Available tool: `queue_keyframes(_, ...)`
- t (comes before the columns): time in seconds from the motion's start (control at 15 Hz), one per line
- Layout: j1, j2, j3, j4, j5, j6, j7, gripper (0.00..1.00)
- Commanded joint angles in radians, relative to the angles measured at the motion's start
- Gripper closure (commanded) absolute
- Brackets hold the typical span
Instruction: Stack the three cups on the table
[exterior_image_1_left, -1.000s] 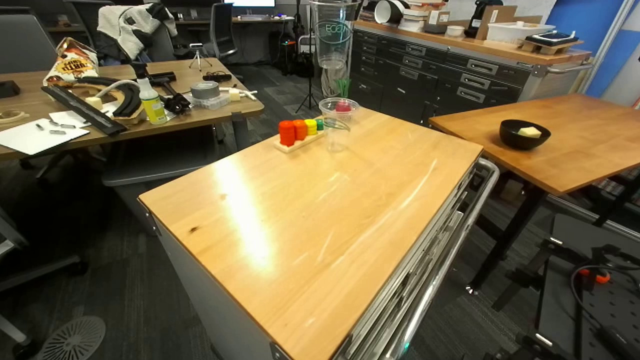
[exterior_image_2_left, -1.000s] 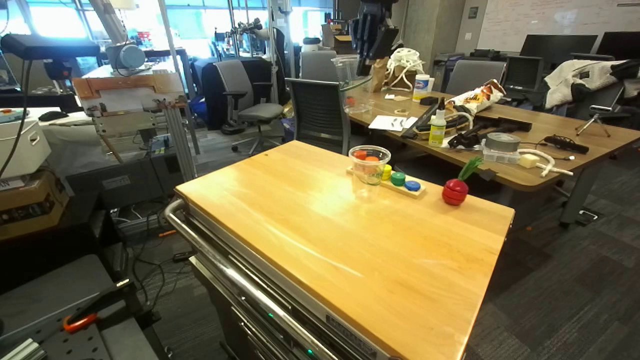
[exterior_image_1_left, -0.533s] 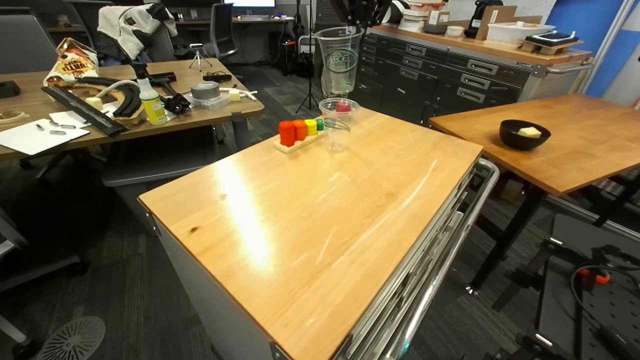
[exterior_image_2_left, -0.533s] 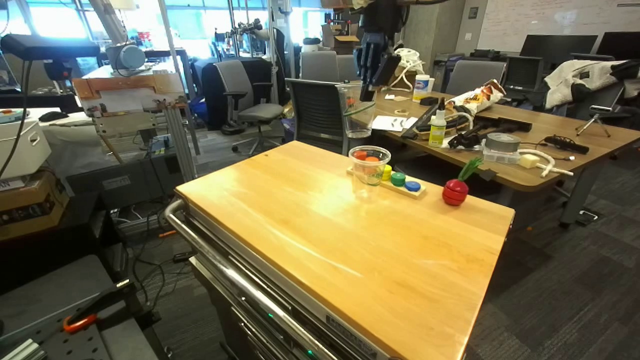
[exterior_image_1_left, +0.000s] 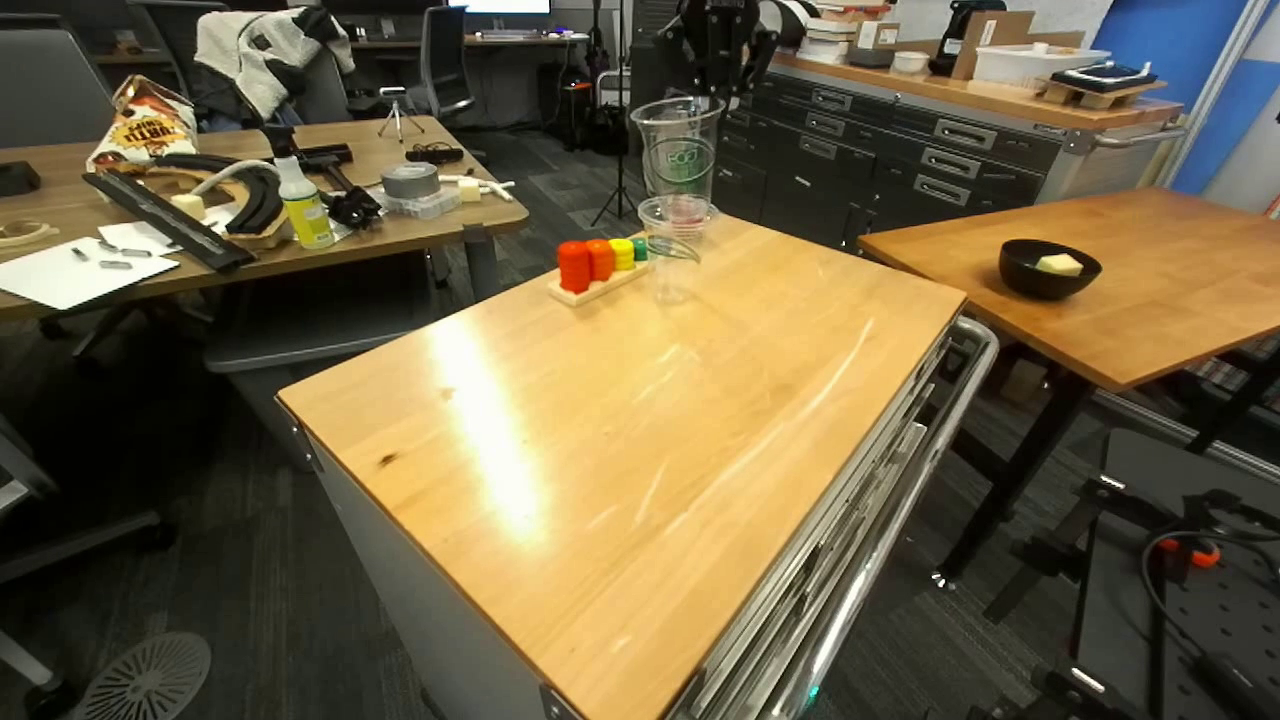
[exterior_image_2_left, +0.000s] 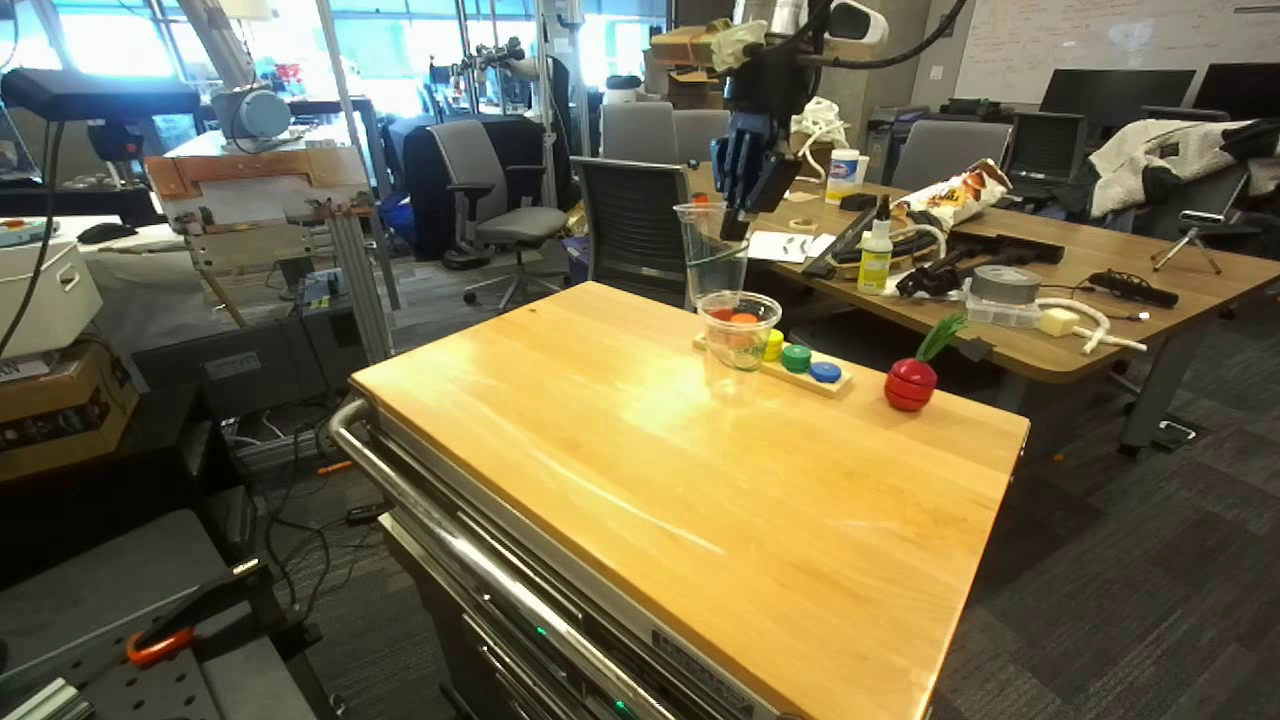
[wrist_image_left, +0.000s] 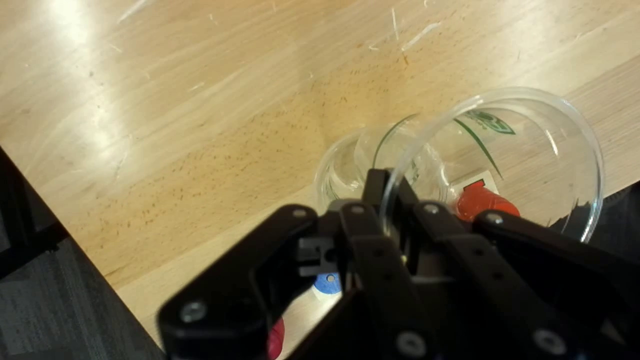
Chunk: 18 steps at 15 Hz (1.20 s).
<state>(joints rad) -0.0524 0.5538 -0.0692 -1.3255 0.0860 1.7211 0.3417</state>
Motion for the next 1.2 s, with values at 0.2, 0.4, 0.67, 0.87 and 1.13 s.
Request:
queue_keyframes(0.2, -0.005, 0.001, -0.004, -0.027, 0.032, 0.051, 0.013, 0.99)
queue_keyframes(0.4, -0.002, 0.004, -0.003, -0.047, 0.031, 0.078, 0.008, 0.99)
queue_keyframes(0.67, 0.005, 0.012, -0.008, -0.058, 0.013, 0.13, 0.008, 0.99)
queue_keyframes(0.87, 0.006, 0.022, -0.011, -0.044, -0.002, 0.176, -0.003, 0.64)
queue_keyframes(1.13, 0.0, 0.019, -0.013, -0.034, -0.007, 0.224, -0.007, 0.32)
